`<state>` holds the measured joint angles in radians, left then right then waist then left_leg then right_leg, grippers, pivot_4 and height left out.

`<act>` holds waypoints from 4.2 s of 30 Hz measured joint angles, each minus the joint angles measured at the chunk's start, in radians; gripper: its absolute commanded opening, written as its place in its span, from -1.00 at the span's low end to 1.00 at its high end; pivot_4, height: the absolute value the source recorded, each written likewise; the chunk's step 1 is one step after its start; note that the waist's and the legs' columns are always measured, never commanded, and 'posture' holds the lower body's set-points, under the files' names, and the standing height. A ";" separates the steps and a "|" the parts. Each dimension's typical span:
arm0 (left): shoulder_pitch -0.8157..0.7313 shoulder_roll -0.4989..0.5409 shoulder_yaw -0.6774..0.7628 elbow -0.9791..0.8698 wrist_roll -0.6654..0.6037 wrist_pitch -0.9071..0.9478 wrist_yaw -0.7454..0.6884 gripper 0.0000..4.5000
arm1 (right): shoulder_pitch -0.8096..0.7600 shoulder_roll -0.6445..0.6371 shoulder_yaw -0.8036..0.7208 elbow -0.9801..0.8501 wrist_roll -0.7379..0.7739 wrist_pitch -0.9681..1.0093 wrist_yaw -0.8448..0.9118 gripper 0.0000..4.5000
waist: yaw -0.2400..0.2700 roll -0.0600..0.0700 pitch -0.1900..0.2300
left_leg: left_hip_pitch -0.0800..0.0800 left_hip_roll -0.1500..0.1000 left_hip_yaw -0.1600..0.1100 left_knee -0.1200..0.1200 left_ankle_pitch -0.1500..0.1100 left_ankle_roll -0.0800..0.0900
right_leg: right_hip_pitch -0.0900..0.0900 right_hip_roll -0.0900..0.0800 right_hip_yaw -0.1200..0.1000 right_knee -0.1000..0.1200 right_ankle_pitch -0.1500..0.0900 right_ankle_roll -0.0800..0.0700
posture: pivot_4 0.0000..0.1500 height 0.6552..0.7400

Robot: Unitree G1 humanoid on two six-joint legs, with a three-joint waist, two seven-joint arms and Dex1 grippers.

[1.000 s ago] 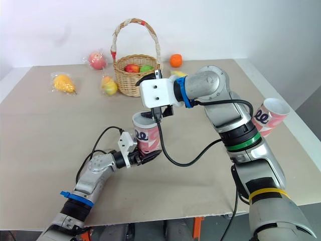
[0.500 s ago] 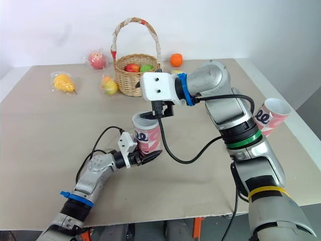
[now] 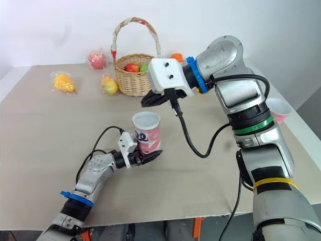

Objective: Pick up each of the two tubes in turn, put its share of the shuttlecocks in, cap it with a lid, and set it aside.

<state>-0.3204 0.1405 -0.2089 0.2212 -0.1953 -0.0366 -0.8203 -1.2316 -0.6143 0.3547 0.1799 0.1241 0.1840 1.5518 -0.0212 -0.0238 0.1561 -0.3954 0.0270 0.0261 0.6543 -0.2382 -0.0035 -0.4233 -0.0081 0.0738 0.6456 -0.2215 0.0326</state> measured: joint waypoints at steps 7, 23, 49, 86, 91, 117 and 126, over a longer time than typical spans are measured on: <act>0.000 -0.001 0.000 0.000 0.000 -0.001 0.002 0.44 | -0.001 0.000 0.106 0.005 0.047 -0.014 0.012 -0.96 | 0.000 0.000 0.000 | 0.000 0.000 0.000 0.000 0.000 0.000 | 0.000 0.000 0.000 0.000 0.000 0.000 | 1.00 1.00; 0.003 -0.004 -0.002 -0.005 0.018 -0.004 0.011 0.44 | -0.031 -0.055 0.210 0.008 0.059 -0.099 0.013 -0.96 | 0.000 0.000 0.000 | 0.000 0.000 0.000 0.000 0.000 0.000 | 0.000 -0.001 -0.001 0.000 0.000 0.000 | 1.00 1.00; 0.016 -0.004 -0.005 0.006 0.023 0.015 0.027 0.44 | 0.066 -0.006 0.151 -0.023 -0.113 -0.259 0.004 -0.96 | -0.002 0.003 -0.022 | 0.011 0.001 0.000 -0.002 -0.002 0.001 | 0.008 0.000 -0.001 0.000 -0.003 -0.003 | 1.00 1.00; 0.026 0.049 -0.016 -0.073 -0.027 0.064 -0.062 0.99 | 0.221 -0.039 -0.326 -0.174 0.400 0.466 -0.158 1.00 | 0.002 -0.003 -0.019 | 0.000 -0.006 -0.011 -0.014 -0.013 0.005 | -0.001 -0.010 -0.009 -0.003 -0.011 -0.005 | 1.00 1.00; 0.039 0.172 0.009 -0.143 -0.062 0.135 -0.127 0.99 | 0.586 -0.097 -0.435 -0.347 0.492 0.597 -0.263 1.00 | -0.005 0.000 -0.015 | -0.002 -0.006 -0.013 -0.013 -0.016 0.007 | -0.002 -0.008 -0.009 -0.002 -0.013 -0.005 | 1.00 1.00; 0.064 0.386 0.054 -0.385 -0.234 0.390 -0.260 1.00 | 0.840 0.227 -0.156 -0.186 0.166 0.077 -0.546 0.22 | -0.008 -0.002 0.002 | -0.005 0.000 -0.013 0.001 -0.016 0.004 | -0.001 0.001 -0.006 0.002 -0.014 0.001 | 1.00 1.00; -0.022 0.425 0.212 -0.392 -0.271 0.401 -0.183 1.00 | 0.968 0.235 -0.338 -0.302 0.239 0.147 -0.741 0.22 | 0.000 -0.002 0.003 | -0.007 -0.001 -0.013 0.003 -0.016 0.004 | -0.002 0.000 -0.005 0.002 -0.010 -0.001 | 1.00 1.00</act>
<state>-0.3424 0.5658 0.0028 -0.1704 -0.4660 0.3642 -1.0032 -0.2631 -0.3797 0.0167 -0.1216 0.3627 0.3307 0.8103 -0.0213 -0.0262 0.1588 -0.4023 0.0264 0.0134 0.6573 -0.2541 0.0008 -0.4252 -0.0082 0.0683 0.6473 -0.2317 0.0315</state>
